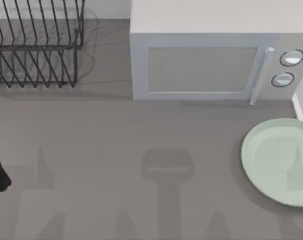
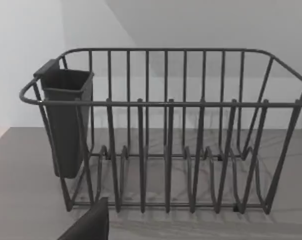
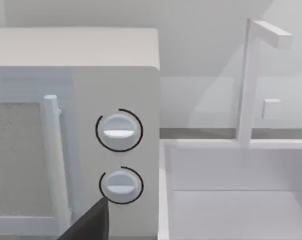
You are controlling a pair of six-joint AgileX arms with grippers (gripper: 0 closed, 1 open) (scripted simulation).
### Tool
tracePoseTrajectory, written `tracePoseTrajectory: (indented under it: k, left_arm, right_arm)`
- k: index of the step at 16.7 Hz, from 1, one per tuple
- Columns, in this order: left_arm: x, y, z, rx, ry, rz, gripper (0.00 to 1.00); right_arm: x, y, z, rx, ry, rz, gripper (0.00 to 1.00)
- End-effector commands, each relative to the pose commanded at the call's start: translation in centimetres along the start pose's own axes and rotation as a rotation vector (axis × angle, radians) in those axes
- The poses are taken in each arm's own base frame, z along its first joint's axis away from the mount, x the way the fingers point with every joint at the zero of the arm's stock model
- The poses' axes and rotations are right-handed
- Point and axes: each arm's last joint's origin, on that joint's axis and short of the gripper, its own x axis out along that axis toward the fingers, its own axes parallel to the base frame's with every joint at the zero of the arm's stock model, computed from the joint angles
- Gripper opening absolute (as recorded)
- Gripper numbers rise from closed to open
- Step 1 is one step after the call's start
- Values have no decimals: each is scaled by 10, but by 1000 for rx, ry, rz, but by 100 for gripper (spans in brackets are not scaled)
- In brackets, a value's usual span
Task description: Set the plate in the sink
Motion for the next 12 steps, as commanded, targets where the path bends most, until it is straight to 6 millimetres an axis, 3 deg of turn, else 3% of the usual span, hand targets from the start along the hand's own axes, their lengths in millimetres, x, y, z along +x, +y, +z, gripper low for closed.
tracePoseTrajectory:
  k: [12]
  left_arm:
    - [0,0,0,0,0,0,100]
  right_arm:
    - [0,0,0,0,0,0,100]
